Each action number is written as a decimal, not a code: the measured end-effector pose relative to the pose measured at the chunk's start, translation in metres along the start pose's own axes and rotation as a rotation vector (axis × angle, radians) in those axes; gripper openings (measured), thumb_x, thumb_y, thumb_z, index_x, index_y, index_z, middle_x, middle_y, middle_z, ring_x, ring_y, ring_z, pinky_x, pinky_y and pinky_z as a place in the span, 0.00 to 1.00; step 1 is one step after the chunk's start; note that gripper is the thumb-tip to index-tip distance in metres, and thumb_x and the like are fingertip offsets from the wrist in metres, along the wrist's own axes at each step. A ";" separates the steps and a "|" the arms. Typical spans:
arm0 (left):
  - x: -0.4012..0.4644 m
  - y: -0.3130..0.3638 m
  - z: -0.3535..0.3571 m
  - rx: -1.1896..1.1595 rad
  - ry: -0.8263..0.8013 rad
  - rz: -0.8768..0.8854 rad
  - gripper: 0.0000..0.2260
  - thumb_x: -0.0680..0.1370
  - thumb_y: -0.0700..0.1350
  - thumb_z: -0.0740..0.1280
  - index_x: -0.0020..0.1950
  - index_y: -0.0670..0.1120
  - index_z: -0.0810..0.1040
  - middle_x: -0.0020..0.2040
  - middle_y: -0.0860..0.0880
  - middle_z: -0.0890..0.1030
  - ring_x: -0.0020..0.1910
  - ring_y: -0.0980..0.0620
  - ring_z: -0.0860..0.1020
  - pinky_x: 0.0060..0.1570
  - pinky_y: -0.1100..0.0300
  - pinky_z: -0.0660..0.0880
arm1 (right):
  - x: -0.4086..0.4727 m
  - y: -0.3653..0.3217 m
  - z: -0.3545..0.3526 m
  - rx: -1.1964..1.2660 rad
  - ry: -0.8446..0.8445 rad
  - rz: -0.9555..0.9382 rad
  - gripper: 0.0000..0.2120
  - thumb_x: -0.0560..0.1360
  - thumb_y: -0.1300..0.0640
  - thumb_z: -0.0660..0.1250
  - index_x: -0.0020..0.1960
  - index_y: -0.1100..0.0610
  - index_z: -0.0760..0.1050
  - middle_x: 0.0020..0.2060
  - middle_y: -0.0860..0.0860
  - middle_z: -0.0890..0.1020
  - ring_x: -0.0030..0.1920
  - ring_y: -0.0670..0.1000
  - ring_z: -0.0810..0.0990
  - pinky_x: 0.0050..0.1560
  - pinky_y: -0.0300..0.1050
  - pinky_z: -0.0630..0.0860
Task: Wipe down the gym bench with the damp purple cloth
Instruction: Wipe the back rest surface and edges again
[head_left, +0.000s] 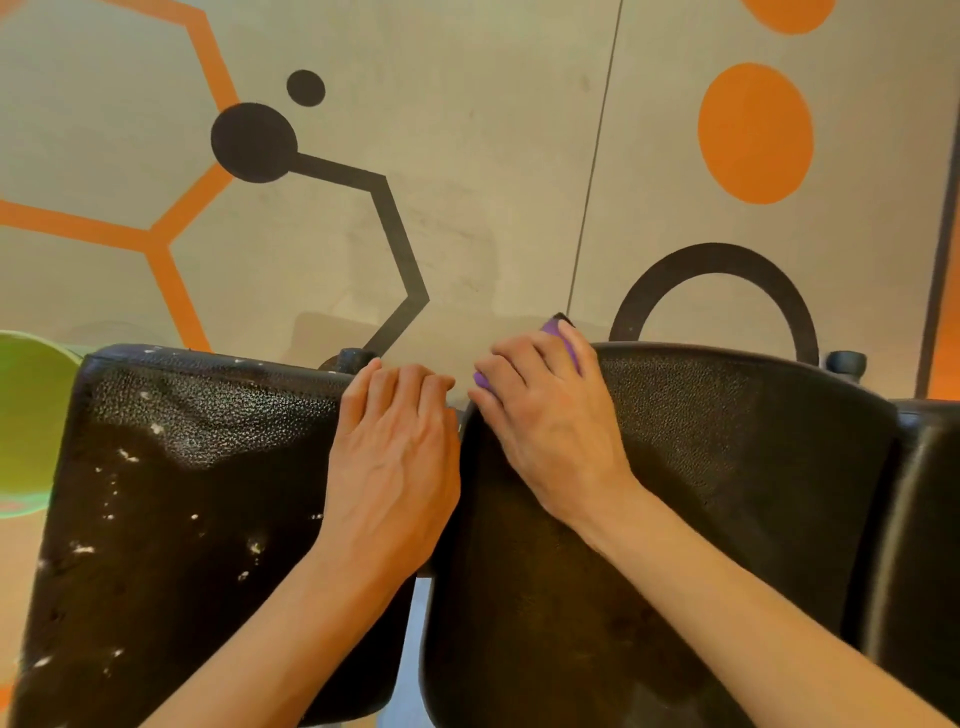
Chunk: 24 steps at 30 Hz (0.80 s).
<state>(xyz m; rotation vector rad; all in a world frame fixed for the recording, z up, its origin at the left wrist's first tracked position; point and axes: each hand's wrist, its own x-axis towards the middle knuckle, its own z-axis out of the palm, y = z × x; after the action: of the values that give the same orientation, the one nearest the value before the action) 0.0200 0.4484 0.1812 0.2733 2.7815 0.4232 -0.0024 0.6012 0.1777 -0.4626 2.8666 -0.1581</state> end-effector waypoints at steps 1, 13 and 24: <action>0.000 0.000 -0.001 -0.010 -0.002 -0.001 0.14 0.80 0.45 0.56 0.58 0.44 0.78 0.53 0.47 0.79 0.57 0.46 0.76 0.68 0.51 0.60 | 0.000 0.007 -0.002 0.007 -0.030 -0.071 0.15 0.81 0.48 0.54 0.57 0.53 0.76 0.53 0.48 0.78 0.58 0.52 0.75 0.73 0.52 0.59; -0.022 -0.007 -0.012 -0.265 0.014 0.141 0.16 0.81 0.48 0.56 0.66 0.49 0.74 0.67 0.53 0.75 0.70 0.53 0.69 0.76 0.49 0.55 | -0.041 0.024 -0.025 0.408 0.292 0.223 0.17 0.82 0.50 0.56 0.62 0.58 0.75 0.56 0.50 0.78 0.60 0.49 0.74 0.70 0.45 0.62; -0.061 0.010 -0.019 -0.243 -0.106 0.410 0.19 0.82 0.51 0.54 0.69 0.48 0.73 0.73 0.52 0.71 0.75 0.52 0.64 0.77 0.52 0.52 | -0.124 -0.034 -0.022 0.460 0.353 0.400 0.15 0.81 0.51 0.58 0.63 0.56 0.75 0.58 0.48 0.78 0.62 0.45 0.74 0.69 0.51 0.66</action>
<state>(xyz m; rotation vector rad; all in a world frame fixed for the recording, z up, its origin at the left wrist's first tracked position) 0.0722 0.4392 0.2185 0.7857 2.5300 0.8097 0.1166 0.6109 0.2301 0.2512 3.0361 -0.8733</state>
